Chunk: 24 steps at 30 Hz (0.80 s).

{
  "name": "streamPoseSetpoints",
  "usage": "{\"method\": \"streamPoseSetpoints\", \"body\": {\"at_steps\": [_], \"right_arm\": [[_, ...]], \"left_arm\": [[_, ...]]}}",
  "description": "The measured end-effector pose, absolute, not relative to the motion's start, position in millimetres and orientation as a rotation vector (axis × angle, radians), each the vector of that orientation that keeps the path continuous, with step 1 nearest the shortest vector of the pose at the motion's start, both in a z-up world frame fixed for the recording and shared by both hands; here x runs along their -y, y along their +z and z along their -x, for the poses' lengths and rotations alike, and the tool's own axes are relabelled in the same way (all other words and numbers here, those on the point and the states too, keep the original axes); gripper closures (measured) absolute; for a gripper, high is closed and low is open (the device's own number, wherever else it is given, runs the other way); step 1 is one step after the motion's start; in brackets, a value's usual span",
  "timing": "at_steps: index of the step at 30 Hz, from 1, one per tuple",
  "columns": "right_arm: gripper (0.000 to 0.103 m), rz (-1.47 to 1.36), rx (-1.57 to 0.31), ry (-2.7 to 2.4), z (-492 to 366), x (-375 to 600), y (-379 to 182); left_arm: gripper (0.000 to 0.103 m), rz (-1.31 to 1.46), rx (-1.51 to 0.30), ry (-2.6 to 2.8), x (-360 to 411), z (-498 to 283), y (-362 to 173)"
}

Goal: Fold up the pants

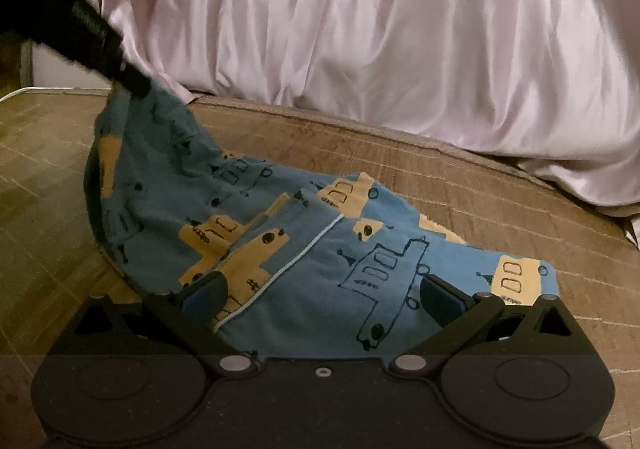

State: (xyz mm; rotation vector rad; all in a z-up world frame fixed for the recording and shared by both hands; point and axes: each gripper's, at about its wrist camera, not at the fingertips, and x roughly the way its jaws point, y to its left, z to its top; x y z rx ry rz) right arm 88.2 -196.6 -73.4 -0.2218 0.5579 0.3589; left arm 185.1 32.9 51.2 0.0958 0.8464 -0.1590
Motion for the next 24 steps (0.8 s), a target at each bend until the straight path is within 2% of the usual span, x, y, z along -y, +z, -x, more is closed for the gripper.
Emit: {"method": "streamPoseSetpoints", "body": {"at_steps": [14,21,24], "right_arm": [[0.001,0.186,-0.571,0.369,-91.3,201.7,-73.1],[0.001,0.188,-0.573,0.369,-91.2,201.2,-73.0],[0.001,0.183,-0.575,0.370,-91.6,201.8,-73.3]], "left_arm": [[0.083,-0.153,-0.823,-0.145,-26.0,-175.4,44.2],[0.081,-0.094,-0.897,-0.136,-74.3,-186.6,-8.0],[0.077,-0.044,-0.925,-0.127,-86.4,-179.3,-23.1]]}}
